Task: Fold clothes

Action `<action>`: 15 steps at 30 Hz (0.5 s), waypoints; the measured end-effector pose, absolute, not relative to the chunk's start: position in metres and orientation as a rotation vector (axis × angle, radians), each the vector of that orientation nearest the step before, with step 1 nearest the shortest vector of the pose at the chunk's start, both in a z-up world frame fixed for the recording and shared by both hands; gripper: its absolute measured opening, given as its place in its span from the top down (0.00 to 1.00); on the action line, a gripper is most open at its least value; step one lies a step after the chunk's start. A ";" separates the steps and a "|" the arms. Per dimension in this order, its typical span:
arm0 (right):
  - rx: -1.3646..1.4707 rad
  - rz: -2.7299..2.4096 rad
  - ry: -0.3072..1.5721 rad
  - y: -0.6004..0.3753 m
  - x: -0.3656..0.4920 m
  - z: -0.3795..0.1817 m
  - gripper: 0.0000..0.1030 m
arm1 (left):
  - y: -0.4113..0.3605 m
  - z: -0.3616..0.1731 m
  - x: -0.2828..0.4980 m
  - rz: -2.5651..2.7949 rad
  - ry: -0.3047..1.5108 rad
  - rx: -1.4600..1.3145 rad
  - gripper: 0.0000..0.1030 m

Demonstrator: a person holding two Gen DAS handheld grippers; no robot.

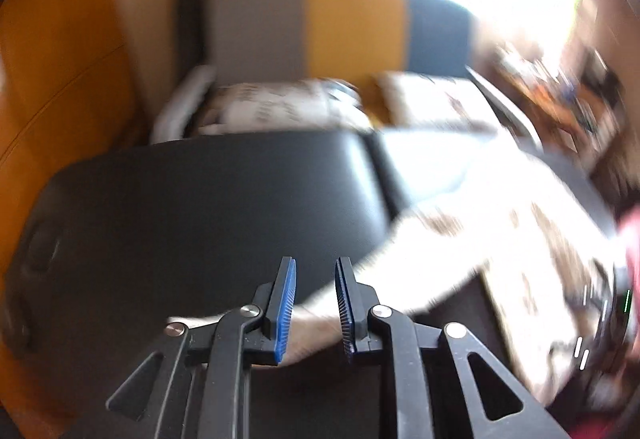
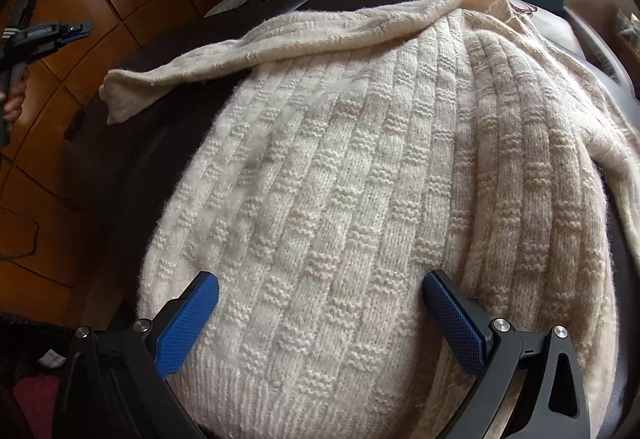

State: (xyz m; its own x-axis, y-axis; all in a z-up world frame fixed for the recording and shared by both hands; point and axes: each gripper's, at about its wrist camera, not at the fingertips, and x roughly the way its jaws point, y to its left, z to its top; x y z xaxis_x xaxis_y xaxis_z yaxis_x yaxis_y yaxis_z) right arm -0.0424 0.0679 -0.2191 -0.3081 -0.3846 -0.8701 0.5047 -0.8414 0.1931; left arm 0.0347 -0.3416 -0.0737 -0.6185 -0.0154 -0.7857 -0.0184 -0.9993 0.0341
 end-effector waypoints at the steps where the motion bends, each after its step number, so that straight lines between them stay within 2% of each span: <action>1: 1.395 -2.168 0.166 0.067 -0.042 -0.220 0.00 | -0.327 -0.084 0.040 2.798 0.139 -1.381 0.79; 9: 1.389 -2.181 0.205 0.064 -0.038 -0.223 0.00 | -0.263 -0.116 0.063 2.716 0.645 -1.344 0.78; 15: 1.397 -2.203 0.223 0.061 -0.036 -0.223 0.00 | -0.251 -0.143 0.032 2.577 1.115 -1.288 0.78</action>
